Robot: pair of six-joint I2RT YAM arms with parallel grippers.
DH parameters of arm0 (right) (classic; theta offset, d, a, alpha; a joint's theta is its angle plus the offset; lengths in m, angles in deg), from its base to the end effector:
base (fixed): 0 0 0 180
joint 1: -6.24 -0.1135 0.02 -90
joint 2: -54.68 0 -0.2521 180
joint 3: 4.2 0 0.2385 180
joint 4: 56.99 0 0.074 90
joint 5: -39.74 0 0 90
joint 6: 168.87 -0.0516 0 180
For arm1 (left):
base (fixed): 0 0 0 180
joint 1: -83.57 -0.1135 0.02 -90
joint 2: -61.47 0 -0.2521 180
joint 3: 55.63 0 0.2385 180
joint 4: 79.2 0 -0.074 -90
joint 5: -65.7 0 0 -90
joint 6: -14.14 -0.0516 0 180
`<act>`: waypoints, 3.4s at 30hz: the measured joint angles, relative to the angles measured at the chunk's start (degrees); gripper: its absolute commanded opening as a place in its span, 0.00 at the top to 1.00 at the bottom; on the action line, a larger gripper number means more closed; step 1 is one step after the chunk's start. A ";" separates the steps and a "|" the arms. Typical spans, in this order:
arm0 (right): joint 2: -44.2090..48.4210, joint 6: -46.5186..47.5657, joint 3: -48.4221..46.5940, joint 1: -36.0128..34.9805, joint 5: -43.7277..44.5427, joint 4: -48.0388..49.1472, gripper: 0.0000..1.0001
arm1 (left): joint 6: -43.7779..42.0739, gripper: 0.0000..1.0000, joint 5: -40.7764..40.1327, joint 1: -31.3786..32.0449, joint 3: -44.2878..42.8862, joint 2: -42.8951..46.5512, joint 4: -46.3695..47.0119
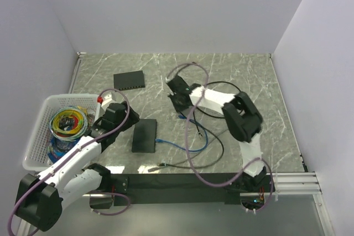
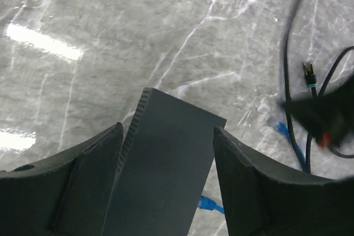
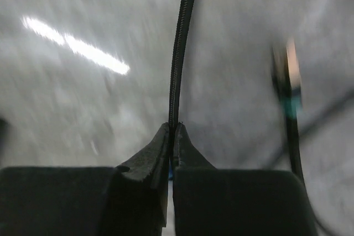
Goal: Insert the plug into the switch port
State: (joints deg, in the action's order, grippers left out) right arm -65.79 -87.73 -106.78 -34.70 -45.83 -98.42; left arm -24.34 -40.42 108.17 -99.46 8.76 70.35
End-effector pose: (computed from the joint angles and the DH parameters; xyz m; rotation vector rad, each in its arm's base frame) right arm 0.3341 0.2845 0.1496 -0.6962 2.5221 0.2104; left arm 0.1864 -0.0696 0.1989 -0.6709 2.1546 -0.4061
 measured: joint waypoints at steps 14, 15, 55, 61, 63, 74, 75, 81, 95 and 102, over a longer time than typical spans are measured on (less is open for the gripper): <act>28.17 -6.12 14.47 -1.11 11.26 0.11 1.00 | -1.07 0.33 9.38 1.31 -0.66 -2.45 7.67; 27.85 -6.45 13.00 -0.66 12.92 -0.02 1.00 | -1.16 0.33 9.86 2.05 -0.68 -2.05 8.04; 50.12 -14.73 41.35 -14.10 7.30 3.15 0.48 | 0.24 0.33 7.87 7.63 3.30 9.03 0.02; 47.71 -18.10 44.19 -18.05 2.54 2.16 0.48 | 0.46 0.34 7.61 7.63 3.93 10.14 -0.42; 46.47 -18.80 44.19 -19.19 1.75 2.43 0.48 | 0.48 0.33 7.34 7.63 3.93 10.29 -0.70; 38.53 -21.57 45.09 -24.06 2.25 3.65 0.46 | 0.90 0.34 7.21 7.63 3.98 11.26 -1.57; 38.47 -21.70 45.09 -24.17 2.60 3.65 0.46 | 0.90 0.34 7.21 7.63 3.98 11.23 -1.60; 39.34 -21.84 45.27 -24.35 4.31 3.72 0.46 | 1.29 0.34 7.19 7.63 3.98 11.15 -1.57; 35.19 -21.51 45.13 -24.46 7.13 4.98 1.00 | 2.19 0.35 7.21 7.63 4.52 10.82 -1.55; 40.54 -20.76 45.13 -25.27 7.45 4.48 1.00 | 1.53 0.34 7.56 7.63 4.52 12.11 -1.18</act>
State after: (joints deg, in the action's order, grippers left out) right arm -25.24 -108.49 -61.64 -59.97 -38.38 -93.94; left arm -22.81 -32.86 115.80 -94.94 20.87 69.17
